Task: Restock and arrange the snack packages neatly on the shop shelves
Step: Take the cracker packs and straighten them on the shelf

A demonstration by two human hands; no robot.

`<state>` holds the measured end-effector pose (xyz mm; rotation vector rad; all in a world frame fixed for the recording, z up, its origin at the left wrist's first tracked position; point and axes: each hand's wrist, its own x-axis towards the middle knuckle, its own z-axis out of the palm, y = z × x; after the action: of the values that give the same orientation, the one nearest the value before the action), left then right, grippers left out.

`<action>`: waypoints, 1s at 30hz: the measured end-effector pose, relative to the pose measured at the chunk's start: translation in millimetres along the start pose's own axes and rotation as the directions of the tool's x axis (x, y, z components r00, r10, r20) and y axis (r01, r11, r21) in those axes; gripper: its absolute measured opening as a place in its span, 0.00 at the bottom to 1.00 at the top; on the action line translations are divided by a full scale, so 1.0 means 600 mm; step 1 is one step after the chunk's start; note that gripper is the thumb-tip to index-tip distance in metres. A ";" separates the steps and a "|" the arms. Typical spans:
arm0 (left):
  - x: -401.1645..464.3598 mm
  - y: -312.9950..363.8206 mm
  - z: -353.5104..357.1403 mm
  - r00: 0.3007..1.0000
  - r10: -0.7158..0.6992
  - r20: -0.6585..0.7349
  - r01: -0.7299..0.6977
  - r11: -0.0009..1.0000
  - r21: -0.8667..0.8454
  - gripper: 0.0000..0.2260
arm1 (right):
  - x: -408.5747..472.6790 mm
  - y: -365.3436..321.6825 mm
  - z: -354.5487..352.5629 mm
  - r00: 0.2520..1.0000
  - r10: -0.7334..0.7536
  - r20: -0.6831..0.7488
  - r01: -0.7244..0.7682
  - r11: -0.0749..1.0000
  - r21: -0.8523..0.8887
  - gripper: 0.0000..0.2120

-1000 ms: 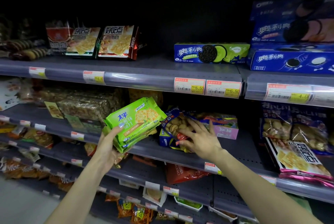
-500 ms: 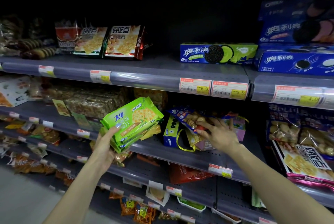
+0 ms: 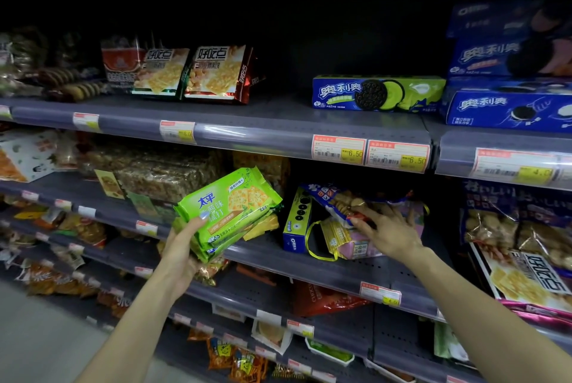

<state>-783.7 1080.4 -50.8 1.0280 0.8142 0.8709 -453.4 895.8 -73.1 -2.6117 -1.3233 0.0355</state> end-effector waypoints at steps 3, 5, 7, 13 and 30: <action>0.001 -0.001 -0.001 1.000 -0.009 -0.005 0.009 1.000 0.001 0.31 | 0.000 0.000 0.005 1.000 -0.005 0.017 0.004 0.999 0.032 0.26; 0.001 0.000 -0.001 1.000 -0.011 -0.006 0.011 1.000 0.010 0.32 | -0.001 0.000 0.004 0.999 -0.010 0.044 0.008 0.999 0.044 0.31; 0.001 -0.001 -0.001 1.000 -0.012 -0.005 0.012 1.000 0.015 0.32 | -0.003 -0.002 0.004 0.998 -0.018 0.064 0.014 0.998 0.062 0.39; 0.002 -0.002 -0.011 1.000 -0.005 -0.002 0.005 1.000 0.008 0.25 | -0.009 -0.008 0.005 0.996 -0.034 0.084 0.023 0.992 0.125 0.45; 0.004 -0.002 -0.013 1.000 -0.002 -0.023 0.003 1.000 0.019 0.24 | -0.022 -0.015 0.003 0.996 -0.065 0.065 0.051 0.979 0.196 0.38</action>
<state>-789.1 1085.3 -54.4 1.0350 0.8443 0.8757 -468.4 890.8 -73.9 -2.4283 -1.3457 0.2386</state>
